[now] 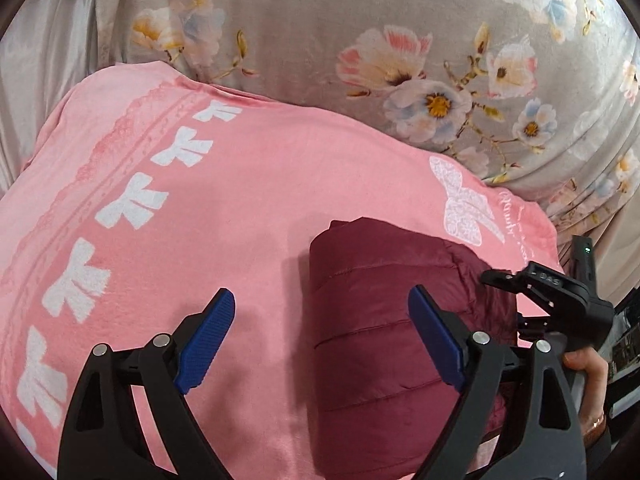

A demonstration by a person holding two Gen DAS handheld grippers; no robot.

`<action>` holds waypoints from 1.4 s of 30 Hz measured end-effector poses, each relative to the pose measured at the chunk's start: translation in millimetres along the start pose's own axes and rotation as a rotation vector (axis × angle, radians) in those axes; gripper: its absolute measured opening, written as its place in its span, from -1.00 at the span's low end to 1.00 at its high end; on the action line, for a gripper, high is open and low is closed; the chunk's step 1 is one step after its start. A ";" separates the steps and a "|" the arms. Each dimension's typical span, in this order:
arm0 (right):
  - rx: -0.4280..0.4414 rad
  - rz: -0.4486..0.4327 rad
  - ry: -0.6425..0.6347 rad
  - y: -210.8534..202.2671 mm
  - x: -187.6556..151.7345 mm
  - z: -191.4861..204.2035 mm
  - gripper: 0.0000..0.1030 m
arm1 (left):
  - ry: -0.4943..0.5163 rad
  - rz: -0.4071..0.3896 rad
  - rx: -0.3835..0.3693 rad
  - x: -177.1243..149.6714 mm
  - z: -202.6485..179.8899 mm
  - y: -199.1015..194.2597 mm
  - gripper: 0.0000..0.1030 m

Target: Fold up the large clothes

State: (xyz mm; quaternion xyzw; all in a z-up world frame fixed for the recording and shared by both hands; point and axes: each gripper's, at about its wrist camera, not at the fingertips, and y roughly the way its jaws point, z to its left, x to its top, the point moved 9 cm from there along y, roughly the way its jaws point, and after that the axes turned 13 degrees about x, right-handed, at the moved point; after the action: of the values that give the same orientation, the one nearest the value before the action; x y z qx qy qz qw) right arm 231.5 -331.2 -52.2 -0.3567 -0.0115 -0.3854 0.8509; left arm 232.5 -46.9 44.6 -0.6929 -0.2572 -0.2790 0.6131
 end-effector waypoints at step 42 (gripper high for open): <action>-0.099 -0.209 -0.235 -14.7 4.1 -73.7 -0.85 | 0.304 0.013 0.121 -29.2 -187.0 144.8 0.91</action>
State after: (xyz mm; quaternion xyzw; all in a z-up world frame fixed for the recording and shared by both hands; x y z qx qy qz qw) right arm 205.8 -385.8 -97.1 -0.4376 -0.1289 -0.4276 0.7804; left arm 299.6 -249.8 -60.9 -0.6061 -0.1730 -0.3607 0.6874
